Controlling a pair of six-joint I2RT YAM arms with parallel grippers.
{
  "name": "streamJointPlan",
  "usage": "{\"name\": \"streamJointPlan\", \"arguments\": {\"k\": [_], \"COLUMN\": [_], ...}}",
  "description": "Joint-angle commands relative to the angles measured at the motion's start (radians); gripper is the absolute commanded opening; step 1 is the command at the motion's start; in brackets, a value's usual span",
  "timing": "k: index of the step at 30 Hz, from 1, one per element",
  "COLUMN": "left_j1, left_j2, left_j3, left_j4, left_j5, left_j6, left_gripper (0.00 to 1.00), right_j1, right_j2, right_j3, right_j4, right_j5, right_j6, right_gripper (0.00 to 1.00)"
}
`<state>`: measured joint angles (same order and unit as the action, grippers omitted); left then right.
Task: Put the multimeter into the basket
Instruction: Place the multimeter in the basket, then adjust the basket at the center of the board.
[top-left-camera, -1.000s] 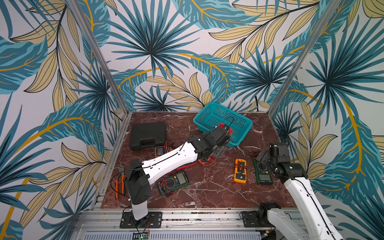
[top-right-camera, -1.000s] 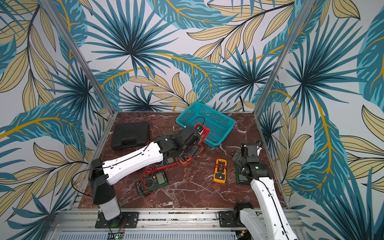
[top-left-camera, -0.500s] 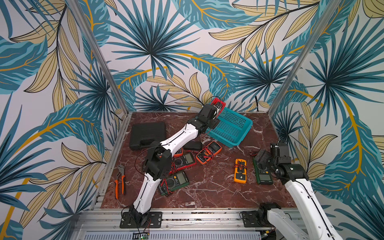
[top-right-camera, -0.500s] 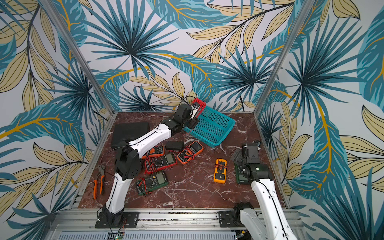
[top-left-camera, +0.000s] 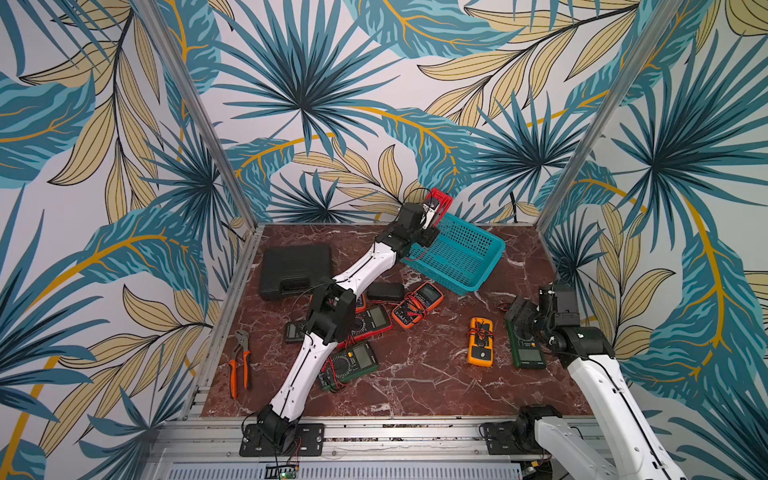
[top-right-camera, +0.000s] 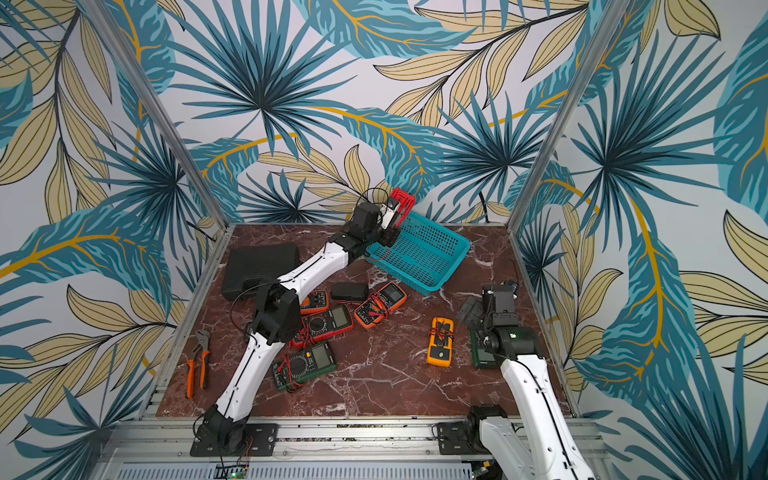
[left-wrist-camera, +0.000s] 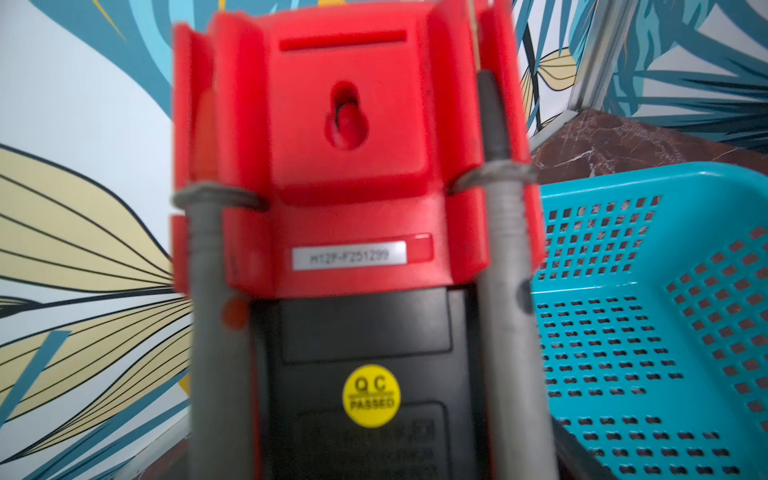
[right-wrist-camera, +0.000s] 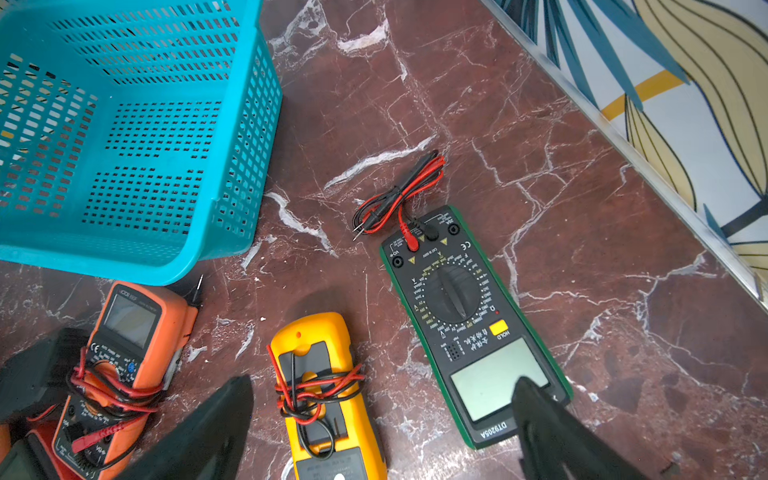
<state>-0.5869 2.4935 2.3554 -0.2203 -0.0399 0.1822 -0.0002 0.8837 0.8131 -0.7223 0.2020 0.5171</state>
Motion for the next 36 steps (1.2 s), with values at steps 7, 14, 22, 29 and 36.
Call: {"name": "streamJointPlan", "arguments": {"k": [7,14,22,29,36], "left_j1": [0.034,0.052,0.052,0.052,0.052], "left_j2": [-0.032,0.058,0.112,0.132,0.082], "left_j3": [0.118,0.154,0.152,0.147,0.078], "left_j4": [0.238,0.261,0.189,0.096,-0.044], "left_j5": [0.078,0.092,0.091,0.085,0.031], "left_j6": [-0.043,-0.076,-0.048,-0.011,-0.031], "left_gripper": [0.00,0.00,0.00,0.00,0.00], "right_j1": [0.002,0.002,0.002,0.002,0.002], "right_j2": [0.011,-0.007,-0.016,0.004,0.011], "right_j3": [-0.022,-0.017,-0.013,-0.011,-0.014], "right_j4": [0.039,0.028,0.020,0.027,0.027], "right_j5": [-0.037,-0.032,-0.025,-0.027,-0.024], "right_j6": [0.014,0.009,0.008,0.015,0.028], "right_gripper": [1.00,0.99,0.99,0.99,1.00]}}
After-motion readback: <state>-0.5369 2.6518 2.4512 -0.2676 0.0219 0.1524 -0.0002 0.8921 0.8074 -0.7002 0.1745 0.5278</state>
